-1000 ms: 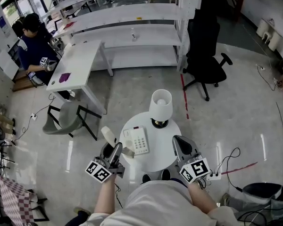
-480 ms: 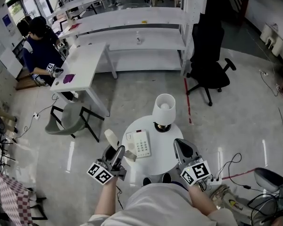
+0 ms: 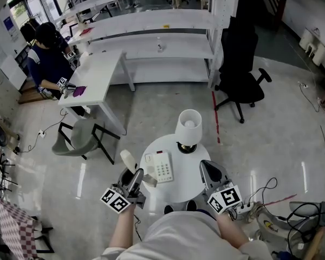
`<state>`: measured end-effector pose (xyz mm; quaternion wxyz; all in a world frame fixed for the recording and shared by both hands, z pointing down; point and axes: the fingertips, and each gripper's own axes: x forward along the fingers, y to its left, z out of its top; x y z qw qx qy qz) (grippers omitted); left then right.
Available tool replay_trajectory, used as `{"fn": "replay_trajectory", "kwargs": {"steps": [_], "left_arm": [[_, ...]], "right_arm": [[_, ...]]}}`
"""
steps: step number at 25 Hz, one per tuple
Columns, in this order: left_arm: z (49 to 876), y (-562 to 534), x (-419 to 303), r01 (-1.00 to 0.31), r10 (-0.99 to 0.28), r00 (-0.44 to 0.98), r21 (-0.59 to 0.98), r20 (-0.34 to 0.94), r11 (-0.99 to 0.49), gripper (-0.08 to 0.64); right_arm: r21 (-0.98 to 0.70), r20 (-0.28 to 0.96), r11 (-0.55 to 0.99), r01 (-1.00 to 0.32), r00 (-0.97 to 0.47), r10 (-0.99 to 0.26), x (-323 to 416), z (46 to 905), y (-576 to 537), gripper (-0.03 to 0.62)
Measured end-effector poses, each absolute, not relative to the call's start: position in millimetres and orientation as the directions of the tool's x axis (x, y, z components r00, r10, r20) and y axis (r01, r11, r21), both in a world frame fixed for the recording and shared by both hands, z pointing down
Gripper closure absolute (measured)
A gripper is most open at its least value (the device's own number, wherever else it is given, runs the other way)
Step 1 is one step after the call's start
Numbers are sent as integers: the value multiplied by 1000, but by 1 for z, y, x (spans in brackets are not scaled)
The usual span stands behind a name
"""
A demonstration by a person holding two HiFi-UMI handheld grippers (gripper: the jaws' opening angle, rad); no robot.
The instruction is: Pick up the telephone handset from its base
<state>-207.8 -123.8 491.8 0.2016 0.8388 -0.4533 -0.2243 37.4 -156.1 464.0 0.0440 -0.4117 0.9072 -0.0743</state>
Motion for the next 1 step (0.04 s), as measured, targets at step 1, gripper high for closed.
{"fn": "replay_trajectory", "kwargs": {"steps": [1], "left_arm": [[492,-124,-208,-668,-851,488,544,-195,-508,334]], "right_arm": [[-172,-19,650,-740,-657,-754,37,464,-157,584]]}}
